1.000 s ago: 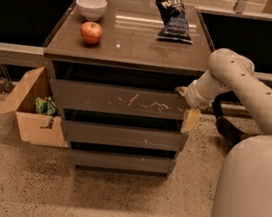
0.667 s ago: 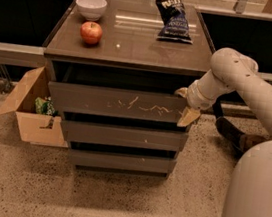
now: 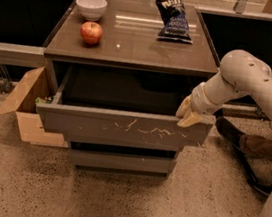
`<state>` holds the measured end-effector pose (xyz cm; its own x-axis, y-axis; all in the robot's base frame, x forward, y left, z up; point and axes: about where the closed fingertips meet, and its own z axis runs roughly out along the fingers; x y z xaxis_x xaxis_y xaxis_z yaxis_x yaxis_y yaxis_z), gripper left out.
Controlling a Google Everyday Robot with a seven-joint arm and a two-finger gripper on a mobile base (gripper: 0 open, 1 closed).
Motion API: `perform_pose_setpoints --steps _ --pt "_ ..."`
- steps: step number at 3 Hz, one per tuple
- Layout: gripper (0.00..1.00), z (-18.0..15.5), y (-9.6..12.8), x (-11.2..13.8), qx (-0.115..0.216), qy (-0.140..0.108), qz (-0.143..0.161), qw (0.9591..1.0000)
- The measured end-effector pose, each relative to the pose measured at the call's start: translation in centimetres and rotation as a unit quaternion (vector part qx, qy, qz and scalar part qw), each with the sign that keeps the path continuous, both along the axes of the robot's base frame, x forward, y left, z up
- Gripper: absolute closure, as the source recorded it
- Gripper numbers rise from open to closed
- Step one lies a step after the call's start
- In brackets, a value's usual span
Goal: Open top drawer
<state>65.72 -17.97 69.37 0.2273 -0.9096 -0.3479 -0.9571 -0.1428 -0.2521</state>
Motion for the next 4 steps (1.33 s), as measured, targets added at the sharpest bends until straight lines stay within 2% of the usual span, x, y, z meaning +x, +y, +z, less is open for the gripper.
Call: perform_pose_setpoints --steps 1,2,4 --pt "1.00 0.46 0.66 -2.08 0.012 0.001 0.006 0.9999" --pt "0.82 0.33 0.72 -2.24 0.011 0.003 0.007 0.9999" --pt "0.35 0.32 0.72 -2.24 0.011 0.003 0.007 0.9999"
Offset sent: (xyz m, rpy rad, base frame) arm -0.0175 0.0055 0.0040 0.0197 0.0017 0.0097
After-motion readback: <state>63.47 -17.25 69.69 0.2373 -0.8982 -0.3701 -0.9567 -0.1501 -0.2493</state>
